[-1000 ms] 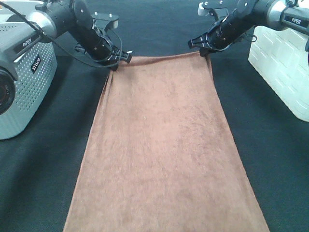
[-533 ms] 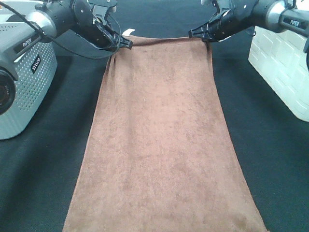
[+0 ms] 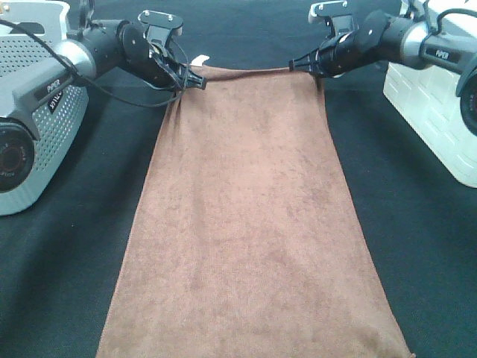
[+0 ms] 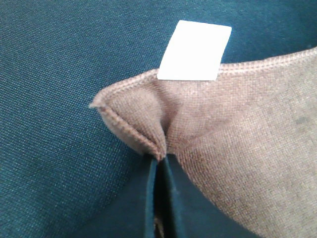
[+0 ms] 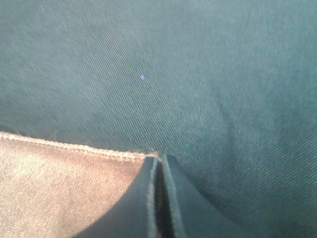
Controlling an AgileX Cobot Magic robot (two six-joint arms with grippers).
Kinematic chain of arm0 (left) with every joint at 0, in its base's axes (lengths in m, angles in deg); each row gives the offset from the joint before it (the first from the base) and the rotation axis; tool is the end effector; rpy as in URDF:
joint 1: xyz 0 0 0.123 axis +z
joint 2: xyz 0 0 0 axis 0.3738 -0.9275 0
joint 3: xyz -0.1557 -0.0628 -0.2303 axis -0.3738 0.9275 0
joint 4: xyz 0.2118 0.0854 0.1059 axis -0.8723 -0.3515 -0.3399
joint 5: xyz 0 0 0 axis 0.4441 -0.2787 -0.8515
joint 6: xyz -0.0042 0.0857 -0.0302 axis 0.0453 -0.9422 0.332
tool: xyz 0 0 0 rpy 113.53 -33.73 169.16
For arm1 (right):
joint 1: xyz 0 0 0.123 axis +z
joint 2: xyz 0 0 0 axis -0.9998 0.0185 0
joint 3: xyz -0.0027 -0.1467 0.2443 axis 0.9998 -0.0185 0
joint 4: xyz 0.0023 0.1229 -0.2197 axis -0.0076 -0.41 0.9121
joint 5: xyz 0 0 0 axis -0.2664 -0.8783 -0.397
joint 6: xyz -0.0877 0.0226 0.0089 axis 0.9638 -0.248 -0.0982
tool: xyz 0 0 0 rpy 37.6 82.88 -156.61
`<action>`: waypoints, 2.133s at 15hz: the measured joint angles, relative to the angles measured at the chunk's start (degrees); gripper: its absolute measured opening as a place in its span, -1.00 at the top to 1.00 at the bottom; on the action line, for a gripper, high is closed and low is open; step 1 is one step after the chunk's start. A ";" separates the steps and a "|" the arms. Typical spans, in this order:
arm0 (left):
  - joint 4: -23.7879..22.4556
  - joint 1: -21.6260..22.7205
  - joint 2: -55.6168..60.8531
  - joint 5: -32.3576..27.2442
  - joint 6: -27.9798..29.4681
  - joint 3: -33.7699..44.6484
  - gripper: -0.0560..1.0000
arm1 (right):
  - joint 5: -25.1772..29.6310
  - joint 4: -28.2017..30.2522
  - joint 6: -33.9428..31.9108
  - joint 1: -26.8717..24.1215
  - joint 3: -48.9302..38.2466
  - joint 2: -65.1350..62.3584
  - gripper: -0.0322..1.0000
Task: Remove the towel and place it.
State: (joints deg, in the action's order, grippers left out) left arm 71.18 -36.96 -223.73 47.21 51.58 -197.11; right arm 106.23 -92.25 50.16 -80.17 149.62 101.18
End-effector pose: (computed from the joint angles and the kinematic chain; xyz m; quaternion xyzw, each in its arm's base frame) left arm 0.5806 -0.1612 0.1084 0.1665 0.8871 -0.0653 0.4255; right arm 0.5819 0.0973 0.1161 -0.1339 0.8688 0.0466 0.4743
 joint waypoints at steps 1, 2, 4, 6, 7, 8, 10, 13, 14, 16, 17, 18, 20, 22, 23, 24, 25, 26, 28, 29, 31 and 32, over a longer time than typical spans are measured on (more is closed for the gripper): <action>0.00 0.00 -0.46 1.03 0.00 0.00 0.87 | -0.63 0.00 0.06 0.00 0.00 0.80 0.91; 0.23 0.00 -1.43 2.58 0.00 0.00 0.87 | -2.06 0.00 0.17 0.00 0.00 2.01 0.91; 0.52 0.00 -2.18 4.93 0.00 0.00 0.87 | -3.78 -0.63 0.17 0.00 0.00 2.69 0.91; 1.20 0.00 -2.75 6.65 0.00 0.00 0.87 | -5.73 -1.78 0.52 0.00 0.00 3.38 0.89; 1.60 0.00 -3.04 7.39 0.00 0.00 0.87 | -6.13 -2.01 0.52 0.00 0.00 3.67 0.85; 1.60 0.00 -3.04 7.39 0.00 0.00 0.87 | -6.13 -2.01 0.52 0.00 0.00 3.67 0.85; 2.18 0.00 -3.72 8.48 0.00 0.00 0.87 | -6.53 -2.18 0.52 0.00 0.00 4.35 0.75; 2.41 0.00 -5.10 9.80 0.00 0.00 0.74 | -7.16 -2.12 0.52 0.00 0.00 5.50 0.43; 2.41 0.00 -5.44 10.66 0.00 0.00 0.60 | -7.56 -2.01 0.52 0.00 0.00 5.61 0.26; 2.41 0.11 -5.67 12.43 0.00 0.00 0.13 | -8.59 -2.01 0.57 -0.06 0.00 5.67 -0.06; 2.41 0.17 -5.67 13.35 0.00 0.00 -0.02 | -9.51 -2.01 0.63 -0.06 0.00 5.67 -0.12; 2.41 0.17 -5.67 14.09 0.00 0.00 -0.09 | -9.74 -2.01 0.69 -0.06 0.00 5.67 -0.14; 2.41 0.40 -5.67 14.32 0.00 0.00 -0.13 | -9.80 -2.01 0.80 -0.06 0.00 5.67 -0.16; 2.41 0.40 -5.61 14.21 0.00 0.00 -0.13 | -9.74 -2.01 0.86 -0.06 0.00 5.67 -0.16; 2.41 0.40 -5.10 13.64 0.34 0.00 -0.16 | -8.19 -2.01 0.86 -0.06 0.00 5.56 -0.17; 2.41 0.40 -4.24 12.03 1.55 0.00 -0.26 | -6.13 -1.95 0.86 -0.06 0.00 4.98 -0.20; 2.41 0.40 -2.98 10.20 2.98 0.00 -0.42 | -3.55 -1.95 0.86 -0.06 0.00 3.84 -0.26; 2.35 0.40 -1.55 7.73 4.18 0.00 -0.59 | -0.74 -1.89 0.80 -0.06 0.00 1.78 -0.35; 1.95 0.40 3.38 0.97 5.10 0.00 -0.80 | 7.22 -0.92 0.80 -0.06 0.00 -4.81 -0.46; 1.38 0.40 6.53 -4.58 5.21 0.00 -0.82 | 12.15 -0.06 0.74 -0.06 0.00 -8.88 -0.47; -2.06 0.46 13.58 -18.62 4.98 -0.17 -0.83 | 23.09 3.84 -0.46 -0.06 0.00 -16.79 -0.48; -4.41 0.57 17.36 -24.58 5.10 -0.23 -0.83 | 27.67 7.10 -3.67 -0.11 0.00 -20.45 -0.49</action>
State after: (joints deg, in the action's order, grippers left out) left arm 66.77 -36.39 -206.37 22.63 56.68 -197.34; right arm 133.90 -85.14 46.49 -80.29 149.62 80.73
